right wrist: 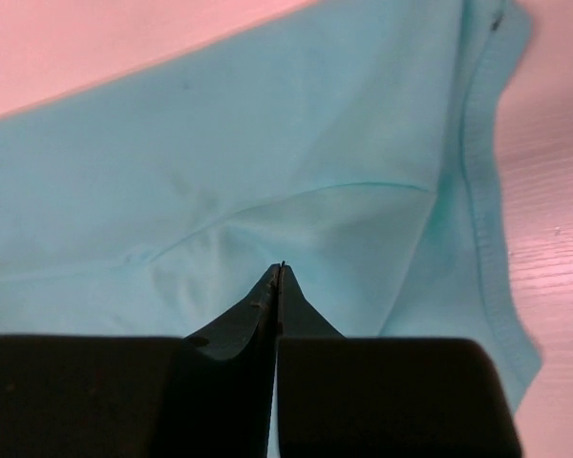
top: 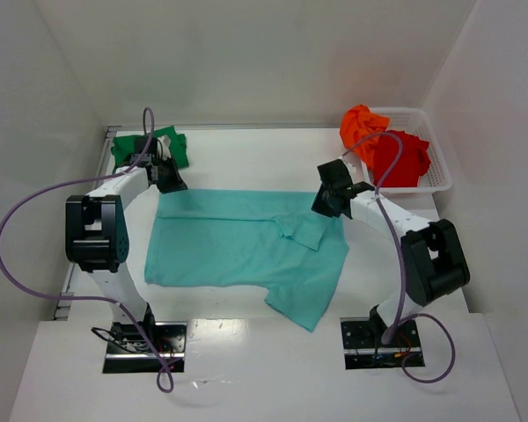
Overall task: Fold and stack the t-shirts
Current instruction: Fold the flattened tshirt in 1/3 of the way
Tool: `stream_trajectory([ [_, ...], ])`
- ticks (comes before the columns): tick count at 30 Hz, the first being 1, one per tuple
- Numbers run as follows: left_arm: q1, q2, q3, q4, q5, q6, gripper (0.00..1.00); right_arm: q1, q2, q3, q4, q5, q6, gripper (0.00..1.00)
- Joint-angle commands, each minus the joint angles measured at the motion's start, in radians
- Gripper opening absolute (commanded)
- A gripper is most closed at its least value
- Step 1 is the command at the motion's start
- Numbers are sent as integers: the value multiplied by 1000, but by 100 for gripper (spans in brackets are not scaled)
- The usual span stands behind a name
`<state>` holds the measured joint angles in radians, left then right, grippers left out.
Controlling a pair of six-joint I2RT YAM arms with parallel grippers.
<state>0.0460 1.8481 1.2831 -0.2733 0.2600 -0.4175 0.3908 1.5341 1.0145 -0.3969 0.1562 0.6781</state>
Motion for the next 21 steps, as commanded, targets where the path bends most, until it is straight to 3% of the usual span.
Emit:
stream_trajectory([
  [1,-9,17,27,11,15,10,0,-32,67,12,26,81,-18,0],
  [14,-9,82,56,-7,-7,9,0,-165,130,-7,6,140,-8,0],
  [21,-9,91,65,-18,-7,9,0,-165,164,-53,4,102,-8,0],
])
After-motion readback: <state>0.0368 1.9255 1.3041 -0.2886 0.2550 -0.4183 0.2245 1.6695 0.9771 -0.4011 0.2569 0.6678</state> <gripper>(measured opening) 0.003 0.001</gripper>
